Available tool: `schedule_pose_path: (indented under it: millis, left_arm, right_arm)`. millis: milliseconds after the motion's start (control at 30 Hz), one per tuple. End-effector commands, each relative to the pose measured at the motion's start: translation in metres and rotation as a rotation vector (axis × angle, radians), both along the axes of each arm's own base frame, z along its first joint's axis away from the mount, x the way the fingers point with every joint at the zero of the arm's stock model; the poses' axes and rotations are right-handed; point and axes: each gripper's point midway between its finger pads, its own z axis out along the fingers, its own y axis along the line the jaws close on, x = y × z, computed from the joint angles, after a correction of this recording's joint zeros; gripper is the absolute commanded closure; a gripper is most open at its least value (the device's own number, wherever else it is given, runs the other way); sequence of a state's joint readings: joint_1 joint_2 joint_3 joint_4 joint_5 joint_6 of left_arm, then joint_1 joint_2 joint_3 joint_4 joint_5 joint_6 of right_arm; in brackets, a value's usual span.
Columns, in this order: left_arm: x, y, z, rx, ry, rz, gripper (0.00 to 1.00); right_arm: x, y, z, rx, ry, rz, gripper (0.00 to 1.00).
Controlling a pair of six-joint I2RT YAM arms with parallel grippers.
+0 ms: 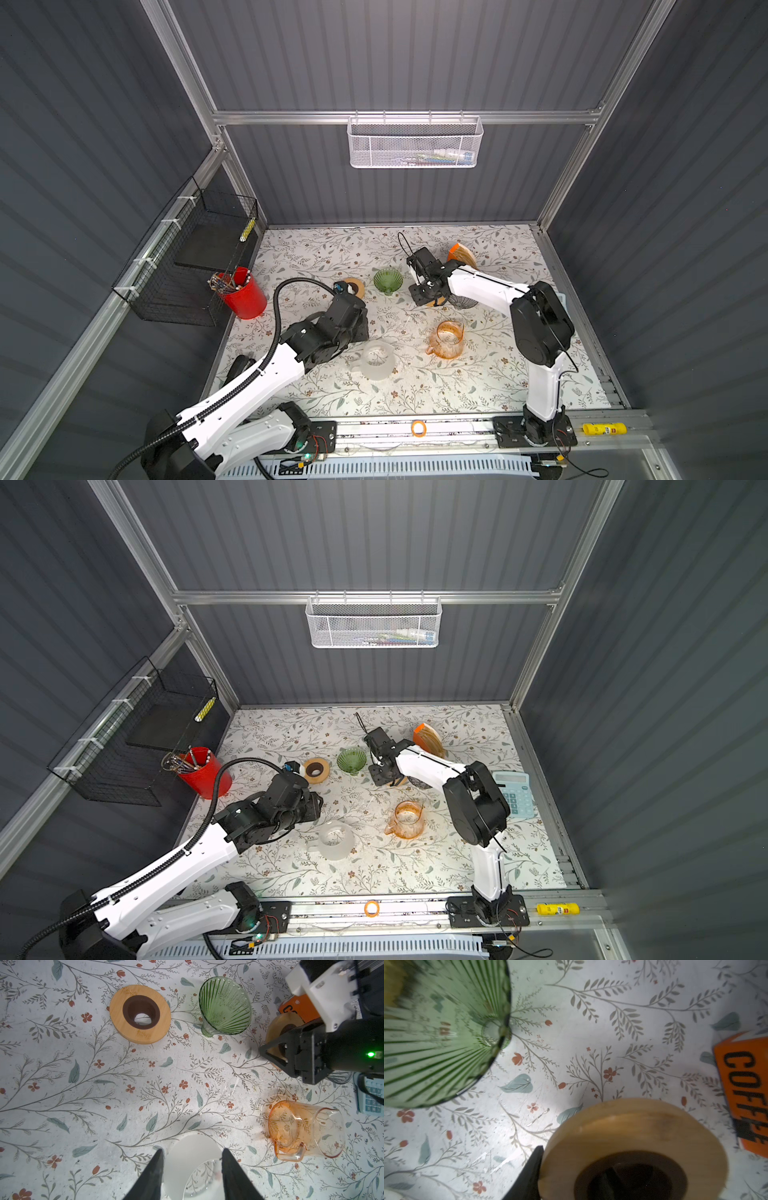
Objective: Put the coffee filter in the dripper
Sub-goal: 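Carry the wooden stand over the white pitcher while the left arm draws back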
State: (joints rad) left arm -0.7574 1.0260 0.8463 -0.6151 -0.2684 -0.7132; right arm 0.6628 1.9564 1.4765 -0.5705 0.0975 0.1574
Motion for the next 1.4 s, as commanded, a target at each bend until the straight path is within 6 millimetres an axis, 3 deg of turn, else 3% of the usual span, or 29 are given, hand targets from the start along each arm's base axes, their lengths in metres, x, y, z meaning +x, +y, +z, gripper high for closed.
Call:
schedule_pose_path:
  millis: [0, 433, 600, 767, 900, 1100, 1367]
  left_arm:
    - [0.001, 0.005, 0.008, 0.017, -0.003, 0.01, 0.53]
    - [0.014, 0.005, 0.016, 0.053, -0.022, 0.036, 0.54]
    - [0.024, 0.027, 0.016, 0.091, -0.018, 0.105, 0.54]
    - [0.038, 0.053, 0.016, 0.059, -0.007, 0.165, 0.54]
    - [0.046, 0.076, 0.016, 0.022, -0.005, 0.227, 0.55]
    - [0.049, 0.093, 0.013, -0.073, -0.004, 0.28, 0.55]
    - [0.046, 0.103, 0.02, -0.117, -0.026, 0.304, 0.55]
  right_arm:
    - [-0.012, -0.003, 0.01, 0.006, 0.013, -0.004, 0.7]
    - [-0.036, 0.014, 0.064, 0.087, -0.028, 0.064, 0.69]
    - [-0.056, 0.023, 0.081, 0.096, -0.035, 0.102, 0.69]
    - [-0.09, 0.036, 0.096, 0.118, -0.017, 0.157, 0.69]
    - [-0.122, 0.051, 0.102, 0.12, 0.01, 0.216, 0.69]
    - [-0.166, 0.08, 0.097, 0.119, 0.074, 0.318, 0.69]
    - [-0.193, 0.111, 0.086, 0.106, 0.121, 0.406, 0.68]
